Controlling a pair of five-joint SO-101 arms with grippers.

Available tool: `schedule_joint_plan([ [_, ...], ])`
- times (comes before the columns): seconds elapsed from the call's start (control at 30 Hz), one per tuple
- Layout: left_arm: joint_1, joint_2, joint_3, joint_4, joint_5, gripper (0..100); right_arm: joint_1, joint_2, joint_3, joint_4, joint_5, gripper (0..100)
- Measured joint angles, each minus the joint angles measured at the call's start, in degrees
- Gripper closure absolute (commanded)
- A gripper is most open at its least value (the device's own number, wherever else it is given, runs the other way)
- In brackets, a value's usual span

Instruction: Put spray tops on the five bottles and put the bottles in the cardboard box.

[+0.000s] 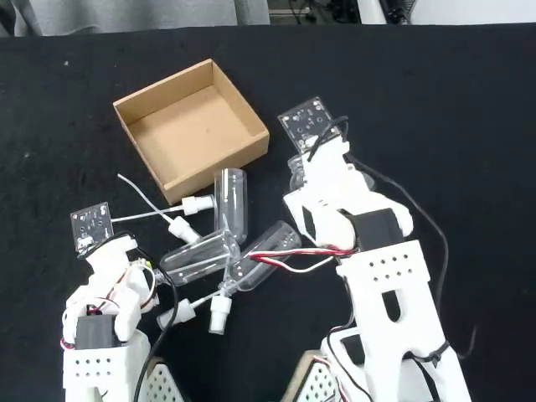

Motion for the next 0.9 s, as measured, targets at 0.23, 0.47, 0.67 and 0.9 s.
schedule_joint_plan([
  [0.23,0.0,0.0,0.0,0.0,0.0,97,0.0,-0.4,0.8,0.0,-0.4,93.4],
  [0.47,0.0,0.0,0.0,0.0,0.0,97,-0.1,-12.7,8.4,-0.1,-0.4,93.4],
  [0.67,0.0,0.0,0.0,0.0,0.0,97,-0.1,-22.2,12.9,-0.1,-0.7,93.4],
  [0.9,0.0,0.0,0.0,0.0,0.0,97,-0.1,-31.5,18.6,-1.8,-3.9,93.6],
])
